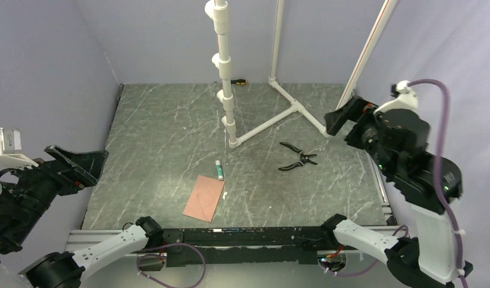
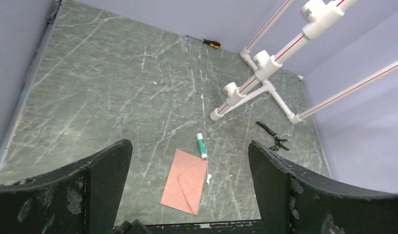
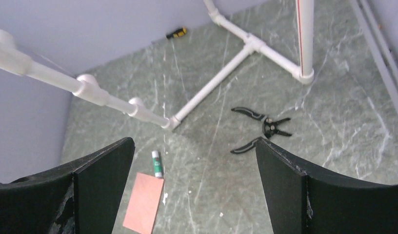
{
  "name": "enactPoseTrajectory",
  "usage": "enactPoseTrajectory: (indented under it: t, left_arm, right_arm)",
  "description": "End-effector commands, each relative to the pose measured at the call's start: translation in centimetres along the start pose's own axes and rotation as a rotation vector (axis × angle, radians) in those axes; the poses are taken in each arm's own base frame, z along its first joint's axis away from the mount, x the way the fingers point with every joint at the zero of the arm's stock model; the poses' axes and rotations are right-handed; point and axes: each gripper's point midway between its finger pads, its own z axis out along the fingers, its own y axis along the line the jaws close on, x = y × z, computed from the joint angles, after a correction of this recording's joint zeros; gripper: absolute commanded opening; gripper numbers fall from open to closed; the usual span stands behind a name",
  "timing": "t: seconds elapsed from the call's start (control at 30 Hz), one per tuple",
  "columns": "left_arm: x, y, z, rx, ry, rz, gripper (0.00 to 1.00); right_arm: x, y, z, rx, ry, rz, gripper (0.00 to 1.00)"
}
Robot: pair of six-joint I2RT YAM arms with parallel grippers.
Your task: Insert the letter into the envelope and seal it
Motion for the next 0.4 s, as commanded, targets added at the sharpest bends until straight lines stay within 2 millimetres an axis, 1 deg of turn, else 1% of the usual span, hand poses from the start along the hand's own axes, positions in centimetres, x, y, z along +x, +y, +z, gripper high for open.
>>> enactPoseTrajectory:
  t: [0.0,0.13,0.37]
  left_arm:
    - [1.0,1.9,-0.3,-0.074,0.051,0.096,0.93]
    - [0.2,1.6,-0.7,-0.040,0.012,0.082,0.93]
    - [-0.6,1.6,-1.1,-0.015,-0.039,0.058,0.93]
  right_arm:
    - [-2.8,-1.0,-2.4,0.002,-0.095,-0.018,1.00]
    - [-3.7,-0.7,-3.2,-0.030,-0.126,-0.006,1.00]
    - [-4.4,1.2,-4.0,-0.140,-0.146,0.009,1.00]
